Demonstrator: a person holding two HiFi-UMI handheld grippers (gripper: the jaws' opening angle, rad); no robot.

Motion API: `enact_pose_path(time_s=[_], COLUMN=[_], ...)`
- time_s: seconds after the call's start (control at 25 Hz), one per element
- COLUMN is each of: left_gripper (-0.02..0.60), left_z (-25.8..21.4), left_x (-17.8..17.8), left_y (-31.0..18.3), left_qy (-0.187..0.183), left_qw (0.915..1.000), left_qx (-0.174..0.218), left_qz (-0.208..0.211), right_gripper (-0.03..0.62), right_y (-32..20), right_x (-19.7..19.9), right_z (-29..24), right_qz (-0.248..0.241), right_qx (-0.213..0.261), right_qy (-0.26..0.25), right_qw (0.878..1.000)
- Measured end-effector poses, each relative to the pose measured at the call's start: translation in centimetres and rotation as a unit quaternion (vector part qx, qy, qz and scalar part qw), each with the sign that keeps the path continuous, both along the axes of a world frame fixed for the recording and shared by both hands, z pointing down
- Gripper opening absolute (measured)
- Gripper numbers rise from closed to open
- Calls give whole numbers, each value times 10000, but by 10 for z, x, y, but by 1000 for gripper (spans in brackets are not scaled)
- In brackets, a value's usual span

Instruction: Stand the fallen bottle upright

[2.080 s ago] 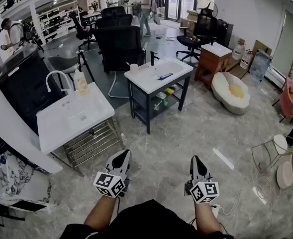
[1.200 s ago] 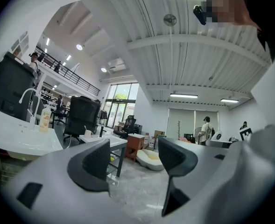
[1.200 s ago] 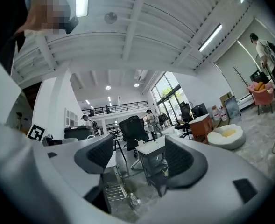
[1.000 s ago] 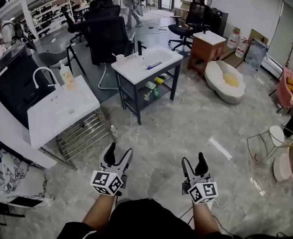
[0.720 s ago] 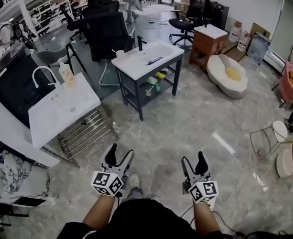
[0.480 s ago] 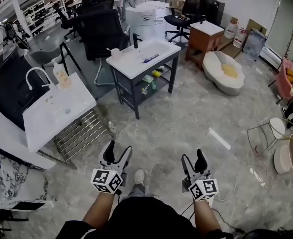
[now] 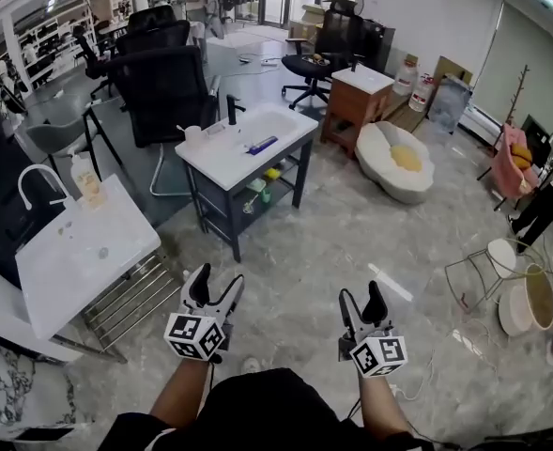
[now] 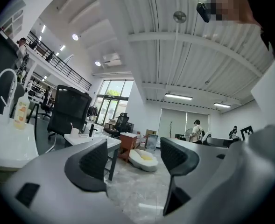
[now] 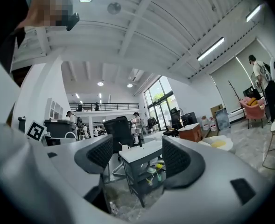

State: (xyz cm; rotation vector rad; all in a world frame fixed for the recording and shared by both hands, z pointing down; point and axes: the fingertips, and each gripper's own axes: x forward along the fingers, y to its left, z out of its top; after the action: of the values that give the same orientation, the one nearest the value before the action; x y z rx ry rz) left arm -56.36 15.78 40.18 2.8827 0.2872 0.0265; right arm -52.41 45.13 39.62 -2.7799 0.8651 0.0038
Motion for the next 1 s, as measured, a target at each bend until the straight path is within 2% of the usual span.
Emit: enact_pose_path(time_s=[0.32, 0.68, 1.0], left_gripper=[356, 359, 359], left_z=[0, 15, 16], left_x=[38, 64, 110], left_y=[-40, -78, -104], left_qy=[-49, -133, -124], left_qw=[9995, 9996, 9997], left_qx=[-2, -167, -204], left_qz=[298, 167, -45], right_gripper=[318, 308, 295], right_y=[-60, -94, -132], right_x=[44, 78, 154], right_z=[3, 17, 23], right_qz=[-70, -171, -571], right_qx=[107, 32, 30], right_qy=[-174, -388, -418], right_qw=[9998, 9991, 9975])
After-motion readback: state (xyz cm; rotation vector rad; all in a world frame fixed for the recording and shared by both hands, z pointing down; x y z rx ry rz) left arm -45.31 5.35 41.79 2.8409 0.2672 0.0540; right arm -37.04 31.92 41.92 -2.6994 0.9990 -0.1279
